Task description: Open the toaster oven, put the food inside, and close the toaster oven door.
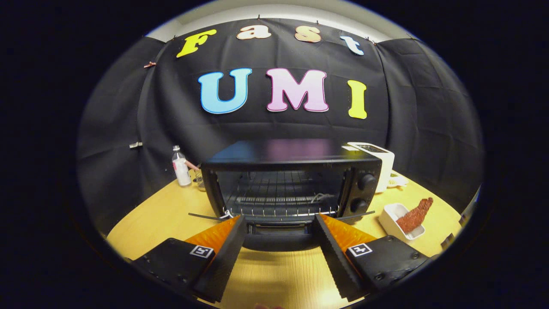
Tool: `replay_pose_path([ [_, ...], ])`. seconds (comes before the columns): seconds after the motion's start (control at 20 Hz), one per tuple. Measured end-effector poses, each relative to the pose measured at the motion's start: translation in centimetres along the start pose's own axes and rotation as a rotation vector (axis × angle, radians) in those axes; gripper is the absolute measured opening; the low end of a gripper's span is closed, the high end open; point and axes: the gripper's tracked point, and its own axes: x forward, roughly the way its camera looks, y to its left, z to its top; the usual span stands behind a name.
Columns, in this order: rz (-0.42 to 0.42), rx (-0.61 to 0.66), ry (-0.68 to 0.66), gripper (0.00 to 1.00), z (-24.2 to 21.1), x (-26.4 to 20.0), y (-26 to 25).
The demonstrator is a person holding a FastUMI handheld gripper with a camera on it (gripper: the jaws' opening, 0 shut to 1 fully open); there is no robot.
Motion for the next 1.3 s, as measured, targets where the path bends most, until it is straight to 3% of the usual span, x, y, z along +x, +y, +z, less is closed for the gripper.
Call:
replay_pose_path([
  [0.45, 0.006, 0.027, 0.156, 0.98, -8.3, -1.4, 0.1],
  [0.7, 0.008, 0.052, 0.19, 0.98, -9.6, -1.4, 0.0],
  [0.85, -0.016, 0.083, 0.143, 0.99, -6.5, -2.6, -2.0],
  [1.05, -0.085, 0.17, 0.037, 0.98, -0.7, -3.7, -9.2],
  [1.3, -0.154, 0.331, -0.024, 0.99, 1.9, -3.0, -19.8],
])
